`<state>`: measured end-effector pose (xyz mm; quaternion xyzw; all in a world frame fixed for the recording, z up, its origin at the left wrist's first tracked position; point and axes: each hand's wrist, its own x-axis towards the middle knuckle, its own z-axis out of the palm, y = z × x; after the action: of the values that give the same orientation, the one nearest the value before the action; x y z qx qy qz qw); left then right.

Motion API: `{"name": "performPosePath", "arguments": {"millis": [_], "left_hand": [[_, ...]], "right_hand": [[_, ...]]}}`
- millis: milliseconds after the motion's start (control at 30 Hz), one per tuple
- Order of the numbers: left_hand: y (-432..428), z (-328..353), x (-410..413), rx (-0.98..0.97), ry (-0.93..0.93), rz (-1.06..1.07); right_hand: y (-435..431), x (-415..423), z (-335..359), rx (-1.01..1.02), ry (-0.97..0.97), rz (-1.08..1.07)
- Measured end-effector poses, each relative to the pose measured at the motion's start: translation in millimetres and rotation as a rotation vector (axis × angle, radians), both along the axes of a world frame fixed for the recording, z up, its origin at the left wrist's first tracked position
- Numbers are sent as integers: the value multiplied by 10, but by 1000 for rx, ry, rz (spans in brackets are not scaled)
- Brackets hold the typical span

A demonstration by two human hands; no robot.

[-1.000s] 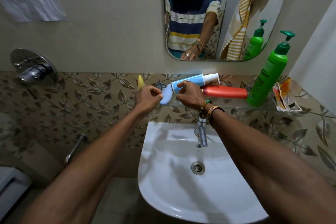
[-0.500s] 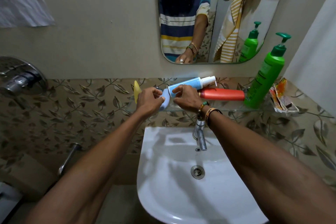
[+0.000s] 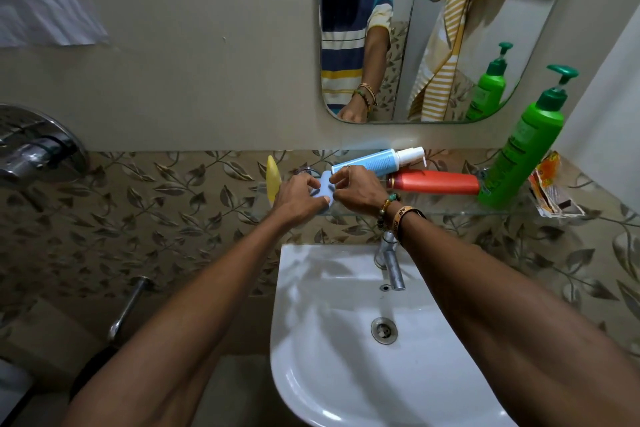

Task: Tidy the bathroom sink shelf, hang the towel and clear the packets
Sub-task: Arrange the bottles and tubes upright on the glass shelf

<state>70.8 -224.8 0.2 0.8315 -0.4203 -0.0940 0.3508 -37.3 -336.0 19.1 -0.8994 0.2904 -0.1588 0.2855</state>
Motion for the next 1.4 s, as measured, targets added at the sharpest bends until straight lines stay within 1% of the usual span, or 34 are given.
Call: {"name": "performPosePath", "arguments": {"millis": [167, 433, 667, 1000, 1133, 1300, 1400], "left_hand": [[-28, -1, 15, 7, -11, -23], [-49, -8, 5, 99, -14, 0], [-27, 18, -49, 90, -8, 54], [109, 240, -143, -123, 95, 167], [150, 362, -119, -150, 73, 166], [179, 447, -104, -195, 42, 177], [185, 501, -119, -178, 32, 188]], "right_hand": [[16, 7, -6, 4, 27, 12], [8, 19, -14, -2, 35, 18], [31, -20, 15, 10, 30, 51], [98, -59, 102, -16, -42, 39], [145, -78, 151, -59, -49, 46], [207, -99, 196, -48, -79, 61], [220, -105, 230, -37, -91, 67]]}}
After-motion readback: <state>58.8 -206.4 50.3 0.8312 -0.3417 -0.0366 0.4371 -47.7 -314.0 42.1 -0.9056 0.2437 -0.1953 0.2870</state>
